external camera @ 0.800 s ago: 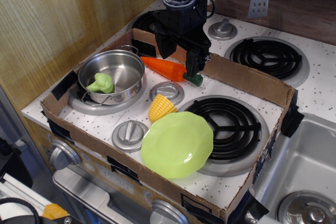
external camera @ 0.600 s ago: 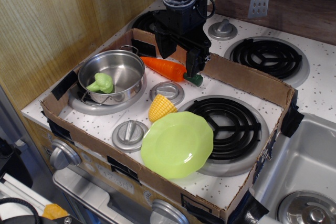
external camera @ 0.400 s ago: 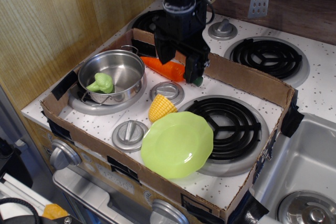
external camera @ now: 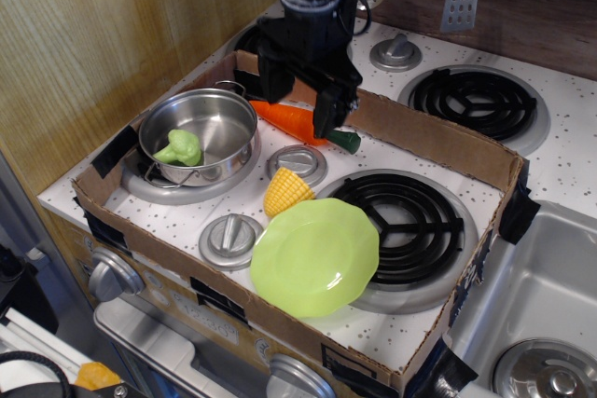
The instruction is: Take broccoli out of pan
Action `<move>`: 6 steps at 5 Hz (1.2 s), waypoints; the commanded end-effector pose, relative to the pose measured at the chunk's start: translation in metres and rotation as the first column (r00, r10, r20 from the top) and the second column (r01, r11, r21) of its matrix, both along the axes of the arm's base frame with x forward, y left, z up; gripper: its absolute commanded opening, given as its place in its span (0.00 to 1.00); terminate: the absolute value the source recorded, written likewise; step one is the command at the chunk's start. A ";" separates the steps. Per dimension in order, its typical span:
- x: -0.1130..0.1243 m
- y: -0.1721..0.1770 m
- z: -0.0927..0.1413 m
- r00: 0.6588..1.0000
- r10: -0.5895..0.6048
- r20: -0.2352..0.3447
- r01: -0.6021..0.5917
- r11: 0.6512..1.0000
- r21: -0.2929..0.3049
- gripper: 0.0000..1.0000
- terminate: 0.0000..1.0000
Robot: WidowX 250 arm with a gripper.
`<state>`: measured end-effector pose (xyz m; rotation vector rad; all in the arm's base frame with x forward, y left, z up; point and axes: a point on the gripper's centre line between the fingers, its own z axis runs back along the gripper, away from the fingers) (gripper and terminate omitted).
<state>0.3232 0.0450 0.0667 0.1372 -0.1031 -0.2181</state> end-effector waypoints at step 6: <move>-0.053 0.088 0.000 0.999 -0.038 -0.014 0.040 0.983 0.179 1.00 0.00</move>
